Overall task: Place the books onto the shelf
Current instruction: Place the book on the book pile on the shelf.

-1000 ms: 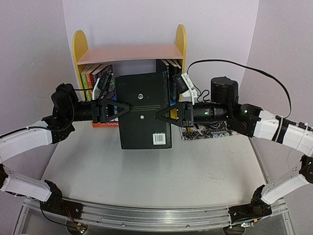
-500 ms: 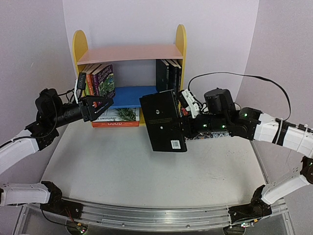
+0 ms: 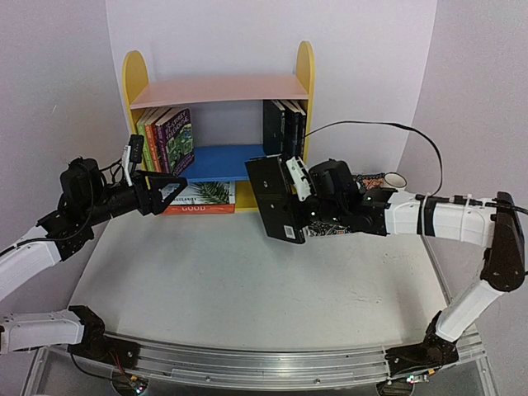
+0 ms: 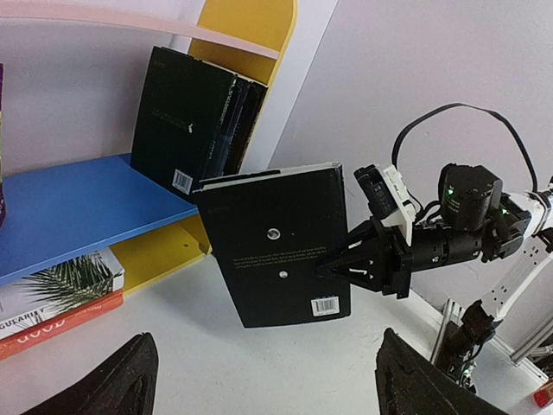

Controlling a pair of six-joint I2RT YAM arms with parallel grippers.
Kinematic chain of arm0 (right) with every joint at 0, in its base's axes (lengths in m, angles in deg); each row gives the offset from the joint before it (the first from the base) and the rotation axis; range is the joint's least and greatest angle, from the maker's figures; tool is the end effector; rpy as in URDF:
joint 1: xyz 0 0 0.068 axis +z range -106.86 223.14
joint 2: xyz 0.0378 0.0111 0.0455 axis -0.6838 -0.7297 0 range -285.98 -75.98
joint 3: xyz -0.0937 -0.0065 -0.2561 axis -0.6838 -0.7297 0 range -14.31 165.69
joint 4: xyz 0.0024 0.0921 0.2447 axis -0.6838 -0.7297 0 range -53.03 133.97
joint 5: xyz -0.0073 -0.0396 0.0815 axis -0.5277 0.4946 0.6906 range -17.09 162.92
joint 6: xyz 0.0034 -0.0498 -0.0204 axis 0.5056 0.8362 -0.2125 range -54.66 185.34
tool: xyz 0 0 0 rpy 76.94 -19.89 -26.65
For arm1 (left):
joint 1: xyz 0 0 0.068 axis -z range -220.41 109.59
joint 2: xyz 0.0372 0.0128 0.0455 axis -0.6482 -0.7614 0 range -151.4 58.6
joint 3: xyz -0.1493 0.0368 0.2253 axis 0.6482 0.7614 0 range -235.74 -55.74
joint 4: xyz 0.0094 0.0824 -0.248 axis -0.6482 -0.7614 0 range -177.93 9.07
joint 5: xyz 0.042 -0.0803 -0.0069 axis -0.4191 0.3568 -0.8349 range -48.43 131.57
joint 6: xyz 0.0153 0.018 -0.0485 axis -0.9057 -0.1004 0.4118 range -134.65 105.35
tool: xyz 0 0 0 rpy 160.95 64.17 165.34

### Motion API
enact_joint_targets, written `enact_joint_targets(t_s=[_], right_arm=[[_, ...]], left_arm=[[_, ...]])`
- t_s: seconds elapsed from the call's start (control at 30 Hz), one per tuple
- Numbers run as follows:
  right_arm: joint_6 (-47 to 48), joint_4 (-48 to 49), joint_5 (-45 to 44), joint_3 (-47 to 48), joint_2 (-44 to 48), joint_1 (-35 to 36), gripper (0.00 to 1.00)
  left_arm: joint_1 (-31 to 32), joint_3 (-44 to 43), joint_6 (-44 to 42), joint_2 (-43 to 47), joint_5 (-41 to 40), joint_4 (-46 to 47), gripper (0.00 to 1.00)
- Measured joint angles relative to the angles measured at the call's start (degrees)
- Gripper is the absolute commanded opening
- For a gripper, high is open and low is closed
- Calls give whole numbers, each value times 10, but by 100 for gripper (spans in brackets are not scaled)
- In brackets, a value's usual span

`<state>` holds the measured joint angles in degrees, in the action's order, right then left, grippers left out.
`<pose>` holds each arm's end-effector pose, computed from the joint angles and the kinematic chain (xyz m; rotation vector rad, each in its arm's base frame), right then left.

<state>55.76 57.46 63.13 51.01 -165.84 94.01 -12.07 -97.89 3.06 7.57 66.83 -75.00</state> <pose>0.2407 0.2865 0.3094 -0.5151 1.7265 0.6123 0.1788 -0.1137 0.3348 0.5086 1.6299 -0.9648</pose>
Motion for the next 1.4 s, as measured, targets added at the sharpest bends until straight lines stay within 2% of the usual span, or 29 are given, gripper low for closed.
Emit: enact_joint_targets(t_s=[0.5, 1.4], right_arm=[[58, 178, -76, 88, -98, -3, 0], [124, 306, -145, 261, -287, -33, 0]], left_arm=[[0, 0, -50, 14, -34, -36, 88], [0, 0, -62, 13, -44, -46, 88]])
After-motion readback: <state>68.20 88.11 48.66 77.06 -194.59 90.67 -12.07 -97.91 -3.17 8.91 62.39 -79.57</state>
